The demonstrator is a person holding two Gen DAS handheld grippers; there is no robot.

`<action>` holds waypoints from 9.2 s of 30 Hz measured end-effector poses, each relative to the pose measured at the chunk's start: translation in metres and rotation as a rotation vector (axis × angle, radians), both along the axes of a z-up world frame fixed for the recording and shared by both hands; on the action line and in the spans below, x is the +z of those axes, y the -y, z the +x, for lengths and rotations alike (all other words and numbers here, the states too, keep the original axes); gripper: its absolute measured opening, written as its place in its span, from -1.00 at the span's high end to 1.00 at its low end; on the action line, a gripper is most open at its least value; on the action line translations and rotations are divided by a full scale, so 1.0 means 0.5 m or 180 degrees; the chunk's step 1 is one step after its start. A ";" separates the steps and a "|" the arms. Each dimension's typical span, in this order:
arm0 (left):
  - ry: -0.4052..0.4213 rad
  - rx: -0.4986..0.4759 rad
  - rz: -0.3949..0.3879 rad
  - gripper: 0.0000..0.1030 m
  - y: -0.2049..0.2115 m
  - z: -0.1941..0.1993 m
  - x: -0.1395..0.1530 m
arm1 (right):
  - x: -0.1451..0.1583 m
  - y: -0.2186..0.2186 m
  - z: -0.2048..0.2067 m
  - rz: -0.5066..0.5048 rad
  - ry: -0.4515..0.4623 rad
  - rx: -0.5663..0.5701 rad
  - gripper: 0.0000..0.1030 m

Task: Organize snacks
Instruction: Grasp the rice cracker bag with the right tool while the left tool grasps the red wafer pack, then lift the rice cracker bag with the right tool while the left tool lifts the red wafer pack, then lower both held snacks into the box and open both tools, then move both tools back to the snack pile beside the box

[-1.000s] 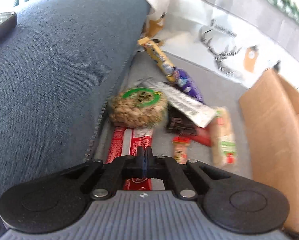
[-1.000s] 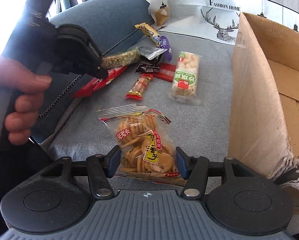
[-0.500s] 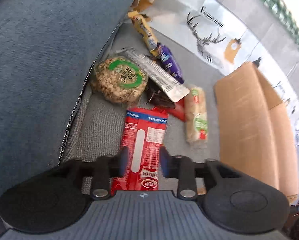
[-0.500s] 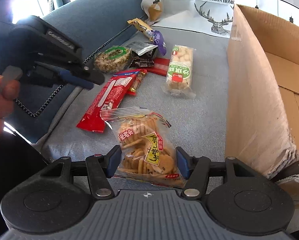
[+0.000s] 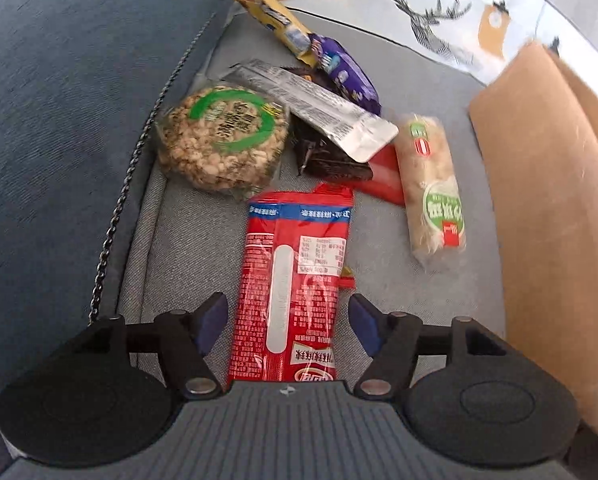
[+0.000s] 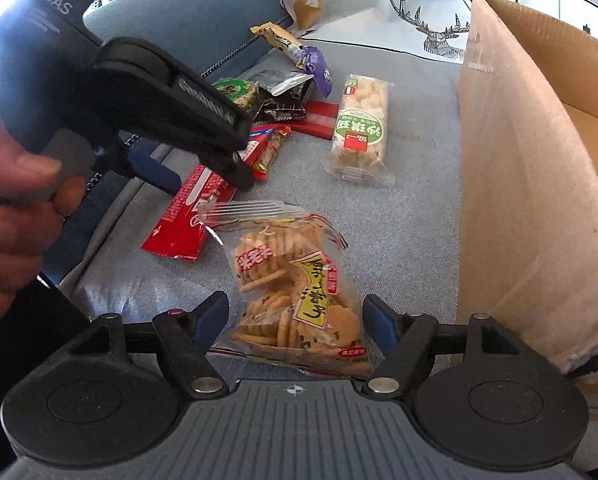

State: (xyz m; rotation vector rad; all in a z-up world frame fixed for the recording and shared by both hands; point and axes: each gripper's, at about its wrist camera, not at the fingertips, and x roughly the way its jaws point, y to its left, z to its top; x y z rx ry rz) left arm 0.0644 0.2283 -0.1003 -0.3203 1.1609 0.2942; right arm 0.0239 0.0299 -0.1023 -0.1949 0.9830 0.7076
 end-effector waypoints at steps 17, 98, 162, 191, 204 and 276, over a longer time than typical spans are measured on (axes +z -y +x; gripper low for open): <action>0.0066 -0.0160 0.0340 0.07 0.030 -0.006 0.013 | -0.005 -0.010 -0.005 -0.0135 0.0234 0.0060 -0.16; 0.1681 -0.0244 0.0044 0.07 0.131 0.005 0.195 | 0.317 0.439 0.147 0.1035 0.1621 -0.1331 -0.15; 0.2416 -0.1079 -0.0324 0.02 0.435 0.155 0.263 | 0.283 0.482 0.219 0.0428 0.1579 -0.1998 -0.17; 0.2316 -0.0801 -0.0377 -0.79 0.309 0.113 0.235 | 0.295 0.421 0.193 0.0512 0.1707 -0.2022 -0.51; 0.1387 0.0093 0.0116 -0.99 0.092 0.020 0.205 | 0.296 0.339 0.157 0.0802 0.1604 -0.1888 -0.56; 0.0523 0.2125 -0.0390 -0.47 -0.155 0.153 0.005 | 0.005 -0.121 0.263 -0.0170 -0.0117 -0.0912 0.25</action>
